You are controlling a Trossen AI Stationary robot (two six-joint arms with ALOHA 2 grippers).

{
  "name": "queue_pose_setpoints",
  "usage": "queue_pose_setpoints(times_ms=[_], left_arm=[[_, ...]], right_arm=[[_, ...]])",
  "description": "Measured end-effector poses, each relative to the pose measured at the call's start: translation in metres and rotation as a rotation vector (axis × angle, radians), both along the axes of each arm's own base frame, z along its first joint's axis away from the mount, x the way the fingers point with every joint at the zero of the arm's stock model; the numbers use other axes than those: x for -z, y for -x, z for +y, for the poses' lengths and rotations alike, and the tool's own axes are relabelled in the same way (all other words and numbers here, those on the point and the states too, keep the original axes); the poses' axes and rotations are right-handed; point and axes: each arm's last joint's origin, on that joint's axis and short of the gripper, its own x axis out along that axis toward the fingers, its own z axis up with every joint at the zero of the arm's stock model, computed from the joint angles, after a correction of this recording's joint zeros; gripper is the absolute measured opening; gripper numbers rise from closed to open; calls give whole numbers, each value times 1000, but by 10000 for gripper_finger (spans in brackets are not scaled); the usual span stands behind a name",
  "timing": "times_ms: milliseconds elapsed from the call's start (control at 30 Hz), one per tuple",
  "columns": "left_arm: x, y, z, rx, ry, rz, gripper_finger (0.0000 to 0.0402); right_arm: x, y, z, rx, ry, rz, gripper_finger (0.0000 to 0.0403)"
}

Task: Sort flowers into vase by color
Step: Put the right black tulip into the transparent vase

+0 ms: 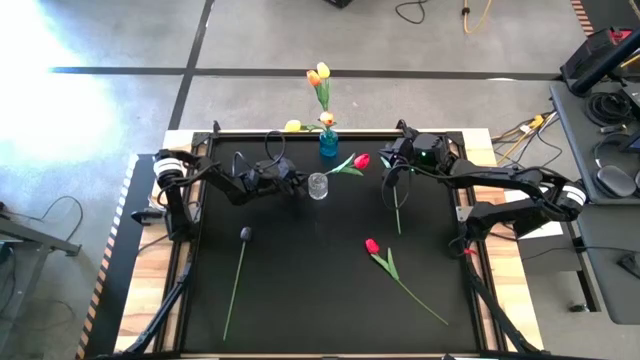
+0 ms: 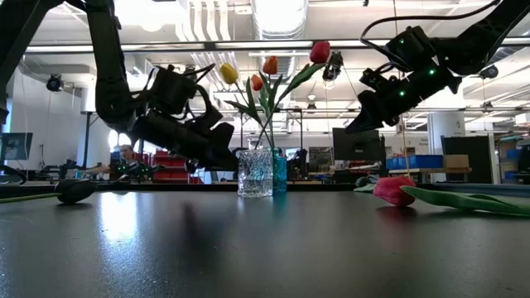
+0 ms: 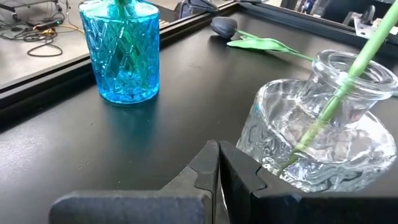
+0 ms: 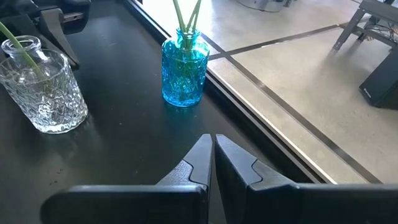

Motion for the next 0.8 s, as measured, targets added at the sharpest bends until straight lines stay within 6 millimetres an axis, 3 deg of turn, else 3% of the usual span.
queue_pose_setpoints(times_ms=[333, 800], left_arm=[[-1, 0, 1, -37, -13, 4, 0], [-11, -25, 8, -13, -47, 106, 0]], right_arm=[[0, 0, 0, 0, -1, 0, 13], [0, 0, 0, 0, -1, 0, 13]])
